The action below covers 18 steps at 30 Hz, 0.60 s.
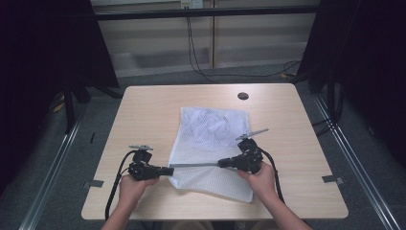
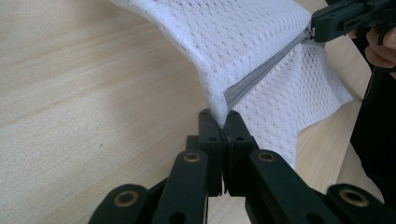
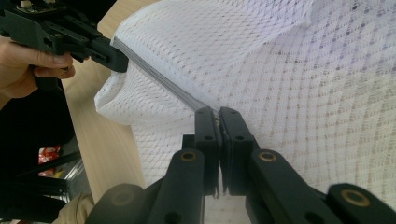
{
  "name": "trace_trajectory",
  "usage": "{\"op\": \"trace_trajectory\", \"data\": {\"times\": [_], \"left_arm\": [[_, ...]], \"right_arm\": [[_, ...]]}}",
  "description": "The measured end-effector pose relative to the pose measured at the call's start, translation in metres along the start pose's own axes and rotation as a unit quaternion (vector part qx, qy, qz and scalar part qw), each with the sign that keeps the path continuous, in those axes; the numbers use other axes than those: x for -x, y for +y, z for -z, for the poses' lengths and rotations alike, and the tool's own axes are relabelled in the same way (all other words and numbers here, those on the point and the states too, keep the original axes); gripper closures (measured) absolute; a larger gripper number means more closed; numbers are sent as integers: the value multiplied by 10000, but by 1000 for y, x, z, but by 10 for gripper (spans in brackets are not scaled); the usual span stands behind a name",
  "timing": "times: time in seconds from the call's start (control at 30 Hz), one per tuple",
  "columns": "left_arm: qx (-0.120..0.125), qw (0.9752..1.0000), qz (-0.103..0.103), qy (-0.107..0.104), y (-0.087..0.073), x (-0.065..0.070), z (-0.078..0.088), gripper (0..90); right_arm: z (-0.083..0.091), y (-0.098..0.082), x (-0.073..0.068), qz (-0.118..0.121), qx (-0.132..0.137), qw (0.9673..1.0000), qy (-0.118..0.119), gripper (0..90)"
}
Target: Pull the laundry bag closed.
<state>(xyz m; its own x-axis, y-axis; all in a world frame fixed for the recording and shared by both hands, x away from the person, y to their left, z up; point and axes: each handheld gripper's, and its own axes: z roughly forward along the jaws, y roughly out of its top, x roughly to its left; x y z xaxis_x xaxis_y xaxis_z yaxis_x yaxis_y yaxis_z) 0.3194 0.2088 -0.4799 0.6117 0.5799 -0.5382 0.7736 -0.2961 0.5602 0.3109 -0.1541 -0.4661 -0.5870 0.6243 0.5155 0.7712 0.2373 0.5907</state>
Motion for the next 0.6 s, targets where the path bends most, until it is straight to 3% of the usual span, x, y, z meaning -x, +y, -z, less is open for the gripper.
{"op": "trace_trajectory", "data": {"times": [0.33,0.6], "left_arm": [[-62,10000,-41,-64,0,1,-3,887],[-65,10000,-12,-26,0,1,-4,887]], "right_arm": [[3,-3,-1,43,-125,9999,14,870],[5,-5,3,-20,-57,10000,46,871]]}}
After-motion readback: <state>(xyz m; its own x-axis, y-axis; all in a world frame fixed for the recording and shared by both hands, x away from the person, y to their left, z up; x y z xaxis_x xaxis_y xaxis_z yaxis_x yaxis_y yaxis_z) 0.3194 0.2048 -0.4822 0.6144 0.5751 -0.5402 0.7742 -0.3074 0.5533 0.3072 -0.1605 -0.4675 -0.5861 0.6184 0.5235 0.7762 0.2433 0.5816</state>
